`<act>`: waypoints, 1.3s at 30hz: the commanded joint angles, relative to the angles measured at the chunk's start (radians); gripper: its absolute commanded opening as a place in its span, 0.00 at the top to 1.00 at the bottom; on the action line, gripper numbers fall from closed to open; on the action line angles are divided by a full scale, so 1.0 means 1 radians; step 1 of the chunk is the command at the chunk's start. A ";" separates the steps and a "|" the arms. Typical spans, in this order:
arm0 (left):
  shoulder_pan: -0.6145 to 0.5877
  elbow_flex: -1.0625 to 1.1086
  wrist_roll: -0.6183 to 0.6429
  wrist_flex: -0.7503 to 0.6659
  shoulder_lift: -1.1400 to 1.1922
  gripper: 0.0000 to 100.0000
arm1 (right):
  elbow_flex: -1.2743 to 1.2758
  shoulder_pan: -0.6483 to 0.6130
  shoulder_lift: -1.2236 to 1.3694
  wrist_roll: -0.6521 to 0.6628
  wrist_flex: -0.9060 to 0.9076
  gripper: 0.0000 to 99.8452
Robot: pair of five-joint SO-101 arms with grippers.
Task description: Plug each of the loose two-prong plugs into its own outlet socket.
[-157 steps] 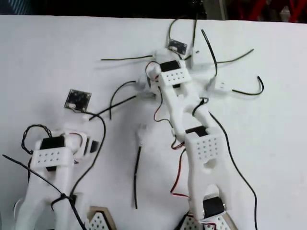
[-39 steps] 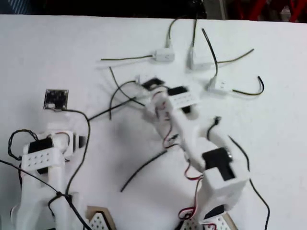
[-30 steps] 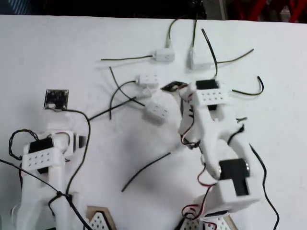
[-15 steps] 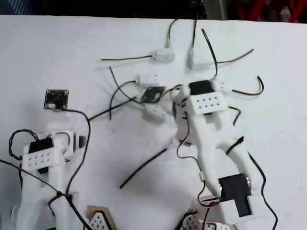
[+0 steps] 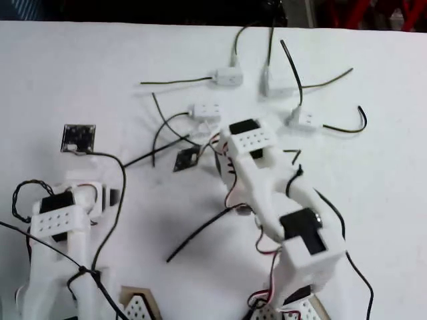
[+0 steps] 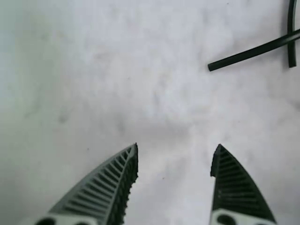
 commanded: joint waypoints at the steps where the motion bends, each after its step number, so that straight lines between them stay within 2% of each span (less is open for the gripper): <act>1: -0.004 -0.017 0.009 -0.021 -0.031 0.74 | -0.005 -0.002 0.048 0.014 -0.004 0.72; 5: -0.004 -0.017 0.009 -0.021 -0.031 0.74 | -0.005 -0.004 0.108 0.005 -0.058 0.74; 10: -0.004 -0.017 0.009 -0.021 -0.031 0.74 | -0.003 -0.021 0.145 0.000 -0.081 0.92; 12: -0.004 -0.017 0.009 -0.021 -0.031 0.74 | -0.005 -0.015 0.145 -0.057 -0.081 0.99; 18: -0.004 -0.017 0.009 -0.021 -0.031 0.74 | -0.009 0.035 0.137 -0.147 -0.076 0.98; 23: -0.004 -0.017 0.009 -0.021 -0.031 0.74 | -0.008 0.099 0.016 -0.203 -0.021 0.98; 25: -0.004 -0.017 0.009 -0.021 -0.031 0.74 | -0.005 0.131 -0.048 -0.273 -0.018 0.98; 30: -0.004 -0.017 0.009 -0.021 -0.031 0.74 | -0.002 0.177 -0.125 -0.545 -0.016 0.98; 33: -0.004 -0.017 0.008 -0.021 -0.031 0.74 | -0.002 0.176 -0.124 -0.638 -0.016 0.98; 35: -0.004 -0.017 0.008 -0.021 -0.031 0.74 | -0.002 0.171 -0.124 -0.640 -0.016 0.95; 39: -0.004 -0.017 0.008 -0.021 -0.031 0.74 | -0.003 0.157 -0.125 -0.637 0.018 0.83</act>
